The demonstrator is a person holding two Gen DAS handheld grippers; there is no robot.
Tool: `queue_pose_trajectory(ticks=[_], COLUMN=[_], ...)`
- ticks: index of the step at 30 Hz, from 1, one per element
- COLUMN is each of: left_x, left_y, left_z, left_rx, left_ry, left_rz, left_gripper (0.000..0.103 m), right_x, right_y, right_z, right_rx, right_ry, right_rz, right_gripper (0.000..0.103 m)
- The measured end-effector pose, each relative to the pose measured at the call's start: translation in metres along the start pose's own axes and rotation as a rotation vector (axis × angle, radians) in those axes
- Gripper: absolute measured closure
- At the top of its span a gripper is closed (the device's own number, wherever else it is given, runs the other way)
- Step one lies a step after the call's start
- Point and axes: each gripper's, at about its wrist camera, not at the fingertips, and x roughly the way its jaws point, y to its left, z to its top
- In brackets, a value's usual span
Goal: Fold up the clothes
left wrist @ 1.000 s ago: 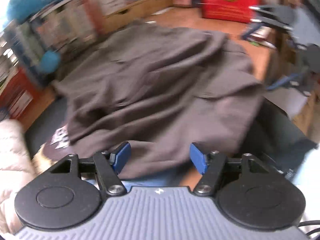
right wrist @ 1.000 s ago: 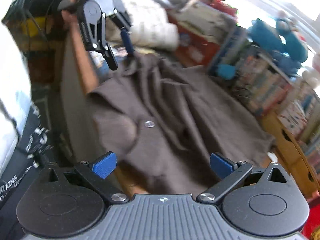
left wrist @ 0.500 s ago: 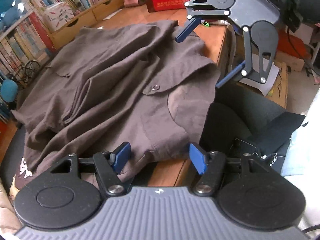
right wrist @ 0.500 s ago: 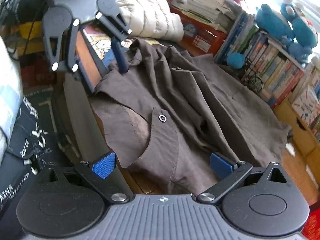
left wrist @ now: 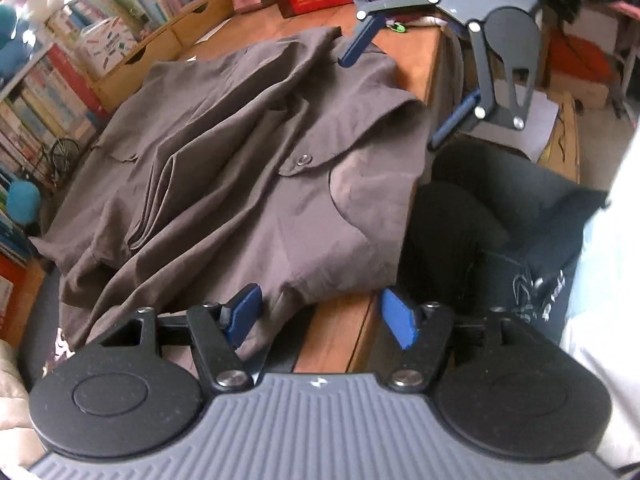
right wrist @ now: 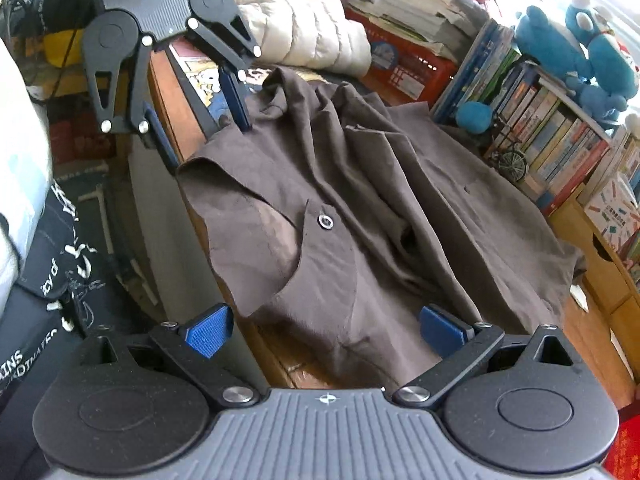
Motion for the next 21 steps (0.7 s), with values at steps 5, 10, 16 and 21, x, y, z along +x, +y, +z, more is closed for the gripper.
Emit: queue_pose_trajectory(ticks=[5,10,16,21], left_x=[-0.006,-0.008,0.001,0.011], left_y=[0.003,0.015,0.024,0.028], left_z=[0.001,0.0,0.007,0.013], left_rx=[-0.028,-0.076,-0.146,-0.166], left_ry=[-0.018,-0.017,-0.046,-0.055], left_rz=[0.025,0.066,0.159,0.231], left_gripper=[0.032,0.032,0.032,0.032], right_x=[0.0,-0.003,0.001,0.004], right_y=[-0.01,-0.02,-0.02,-0.018], right_z=[0.0,-0.005,-0.004,-0.005], right_rx=[0.057,0.108,0.114,0.083], right_ry=[-0.017,-0.035,-0.07,-0.094], right_rz=[-0.015,-0.046,-0.117,-0.168], right_gripper=[0.005,0.005,0.005,0.005])
